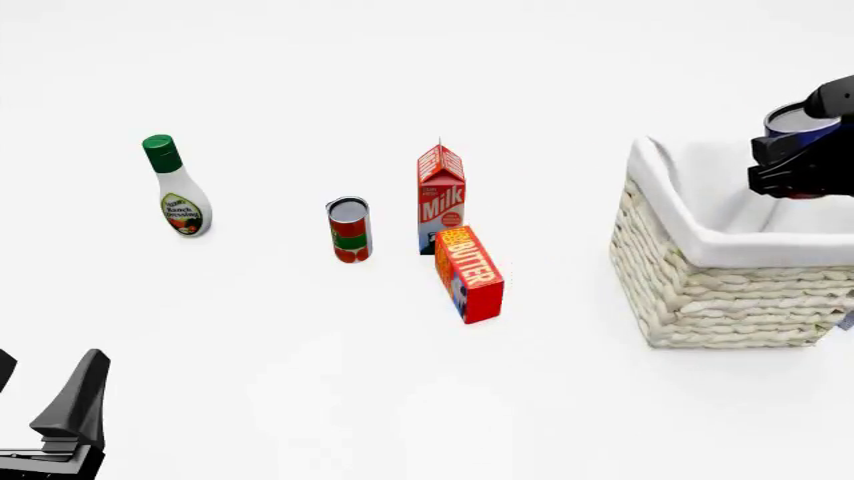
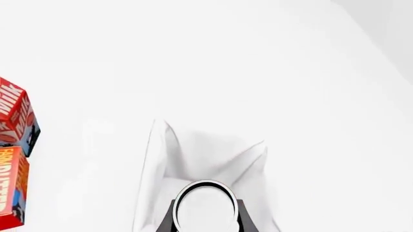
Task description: Pick the alphabet soup and place it in the basket.
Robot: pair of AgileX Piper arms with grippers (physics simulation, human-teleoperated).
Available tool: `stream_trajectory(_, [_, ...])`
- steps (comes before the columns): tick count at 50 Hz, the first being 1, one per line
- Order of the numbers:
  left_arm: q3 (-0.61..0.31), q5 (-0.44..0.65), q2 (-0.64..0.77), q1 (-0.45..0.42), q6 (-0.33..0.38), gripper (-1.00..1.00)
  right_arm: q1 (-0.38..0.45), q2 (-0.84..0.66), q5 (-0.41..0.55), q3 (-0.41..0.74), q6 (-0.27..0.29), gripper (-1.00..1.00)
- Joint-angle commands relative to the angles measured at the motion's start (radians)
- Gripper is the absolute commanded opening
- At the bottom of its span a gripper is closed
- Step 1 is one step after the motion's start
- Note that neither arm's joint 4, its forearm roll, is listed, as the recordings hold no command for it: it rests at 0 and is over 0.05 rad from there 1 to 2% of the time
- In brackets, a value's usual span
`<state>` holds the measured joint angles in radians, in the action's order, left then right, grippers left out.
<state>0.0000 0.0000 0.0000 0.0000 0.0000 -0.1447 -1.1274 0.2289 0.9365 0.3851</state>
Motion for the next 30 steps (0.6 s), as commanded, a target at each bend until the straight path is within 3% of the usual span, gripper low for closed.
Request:
stream_trajectory(1, [0.000, 0.000, 0.000, 0.000, 0.000, 1.00, -0.015, -0.033, -0.009, 0.008, -0.012, -1.00])
stream_trajectory(30, [0.000, 0.000, 0.000, 0.000, 0.000, 1.00, -0.028, -0.149, -0.008, 0.059, 0.027, -1.00])
